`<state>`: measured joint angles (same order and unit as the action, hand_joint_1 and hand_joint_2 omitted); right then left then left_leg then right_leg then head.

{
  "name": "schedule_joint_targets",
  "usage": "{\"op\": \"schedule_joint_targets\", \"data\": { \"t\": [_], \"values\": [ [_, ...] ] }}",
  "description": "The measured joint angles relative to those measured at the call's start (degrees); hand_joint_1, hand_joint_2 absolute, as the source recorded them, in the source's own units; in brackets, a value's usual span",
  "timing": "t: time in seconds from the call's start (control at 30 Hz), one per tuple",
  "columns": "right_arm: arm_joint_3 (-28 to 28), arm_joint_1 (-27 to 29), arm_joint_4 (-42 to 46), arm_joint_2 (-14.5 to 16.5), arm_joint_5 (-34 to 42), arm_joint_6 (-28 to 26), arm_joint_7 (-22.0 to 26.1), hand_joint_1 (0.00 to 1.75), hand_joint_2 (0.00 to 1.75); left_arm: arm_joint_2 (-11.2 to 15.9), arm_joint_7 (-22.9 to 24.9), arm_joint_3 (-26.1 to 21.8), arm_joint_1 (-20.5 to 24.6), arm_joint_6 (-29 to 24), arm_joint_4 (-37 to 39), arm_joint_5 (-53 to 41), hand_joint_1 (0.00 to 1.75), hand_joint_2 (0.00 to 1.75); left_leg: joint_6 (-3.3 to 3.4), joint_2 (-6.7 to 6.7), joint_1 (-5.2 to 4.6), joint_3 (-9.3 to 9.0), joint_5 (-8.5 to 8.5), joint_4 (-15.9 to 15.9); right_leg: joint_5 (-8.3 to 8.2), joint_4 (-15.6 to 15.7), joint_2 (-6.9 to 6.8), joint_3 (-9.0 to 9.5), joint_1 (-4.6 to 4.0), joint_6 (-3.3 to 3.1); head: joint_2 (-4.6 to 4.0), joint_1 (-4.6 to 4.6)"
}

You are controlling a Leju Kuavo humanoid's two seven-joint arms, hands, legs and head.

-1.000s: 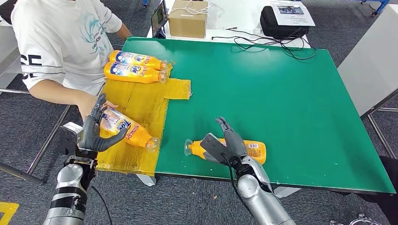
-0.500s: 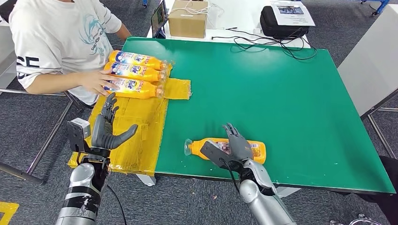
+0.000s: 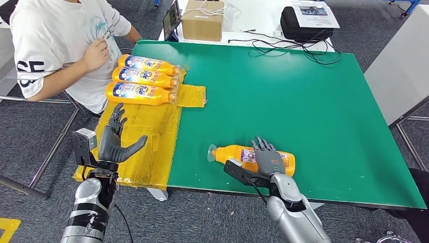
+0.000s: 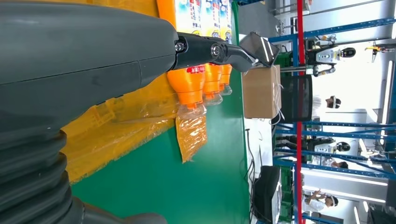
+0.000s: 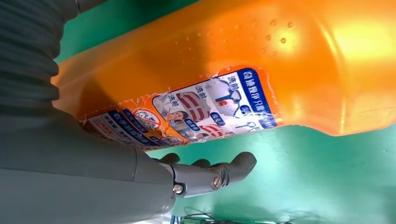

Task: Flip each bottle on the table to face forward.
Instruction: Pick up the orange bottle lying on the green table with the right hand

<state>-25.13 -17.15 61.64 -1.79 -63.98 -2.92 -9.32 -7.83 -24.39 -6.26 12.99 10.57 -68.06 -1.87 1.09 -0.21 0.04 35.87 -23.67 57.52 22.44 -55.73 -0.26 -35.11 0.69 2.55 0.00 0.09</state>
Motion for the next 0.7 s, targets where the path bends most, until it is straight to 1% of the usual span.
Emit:
{"op": "schedule_joint_targets", "data": {
  "t": [0.33,0.7],
  "values": [
    [-1.0,-1.3,-1.1,-1.3,-0.6,1.1,0.0,0.00,1.75,0.0,0.1,-0.1,0.0,-0.3,0.0,0.0,0.00,1.75,0.01,0.01,0.00,-0.02,0.01,0.0,-0.01,0.0,0.00,0.03,0.00,0.01,0.00,-0.01],
    [-1.3,-2.3,-1.0,-4.5,-0.5,3.0,-0.7,0.00,1.75,0.1,0.3,-0.4,-1.0,-0.4,-0.2,0.1,0.00,1.75,0.02,-0.04,0.00,-0.04,0.01,0.0,-0.02,0.0,-0.03,0.07,0.01,0.02,0.00,-0.01]
  ]
}}
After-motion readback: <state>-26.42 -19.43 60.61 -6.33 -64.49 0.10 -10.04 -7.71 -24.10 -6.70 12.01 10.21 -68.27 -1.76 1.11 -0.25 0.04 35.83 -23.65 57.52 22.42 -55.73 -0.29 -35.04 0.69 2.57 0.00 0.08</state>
